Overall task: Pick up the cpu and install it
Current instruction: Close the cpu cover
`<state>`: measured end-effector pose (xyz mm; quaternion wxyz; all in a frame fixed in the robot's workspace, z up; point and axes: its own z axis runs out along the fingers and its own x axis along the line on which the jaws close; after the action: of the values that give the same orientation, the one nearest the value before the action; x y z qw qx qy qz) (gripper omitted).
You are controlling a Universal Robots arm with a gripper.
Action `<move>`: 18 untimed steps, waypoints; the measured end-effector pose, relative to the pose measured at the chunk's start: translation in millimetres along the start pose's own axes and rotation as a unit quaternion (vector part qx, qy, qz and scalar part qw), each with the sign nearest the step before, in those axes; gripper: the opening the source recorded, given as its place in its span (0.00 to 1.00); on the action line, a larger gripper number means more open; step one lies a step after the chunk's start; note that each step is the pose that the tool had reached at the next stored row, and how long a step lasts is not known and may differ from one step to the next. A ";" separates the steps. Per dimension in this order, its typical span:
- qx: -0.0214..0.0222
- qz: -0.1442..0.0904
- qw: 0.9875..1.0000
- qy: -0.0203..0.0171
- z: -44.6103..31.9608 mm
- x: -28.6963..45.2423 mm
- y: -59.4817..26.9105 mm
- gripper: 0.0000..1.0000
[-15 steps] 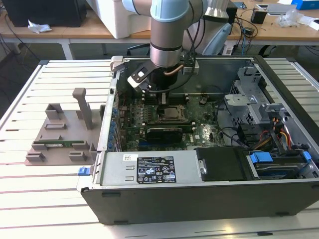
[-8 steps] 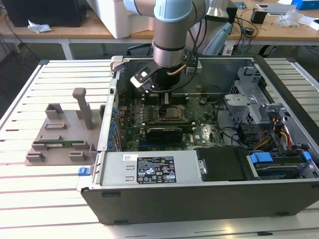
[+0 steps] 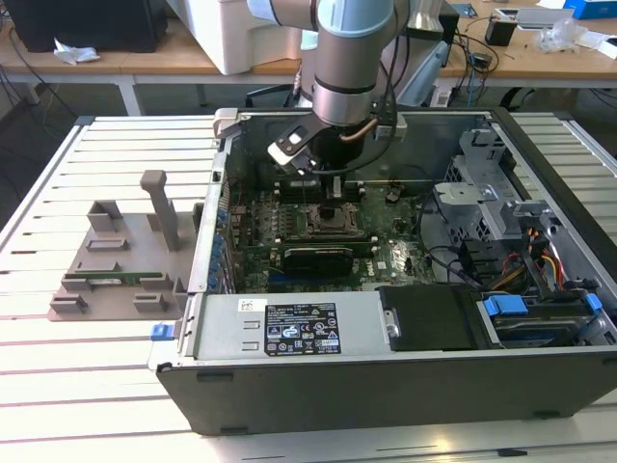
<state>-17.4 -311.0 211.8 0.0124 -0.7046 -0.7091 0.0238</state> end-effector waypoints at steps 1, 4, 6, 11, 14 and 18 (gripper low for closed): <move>0.000 0.000 1.000 0.000 -0.8 0.0 2.2 0.11; 0.001 0.000 1.000 0.000 -12.2 -0.2 4.9 0.11; 0.001 0.000 1.000 0.000 -24.4 -0.4 4.5 0.11; 0.001 0.000 1.000 0.000 -60.6 -0.9 2.8 0.11; 0.000 0.000 1.000 0.000 -70.4 -1.1 2.3 0.11; 0.001 0.000 1.000 0.000 -70.7 -1.1 2.3 0.11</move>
<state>-11.5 -311.0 282.3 0.0128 -0.7047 -0.7090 0.0241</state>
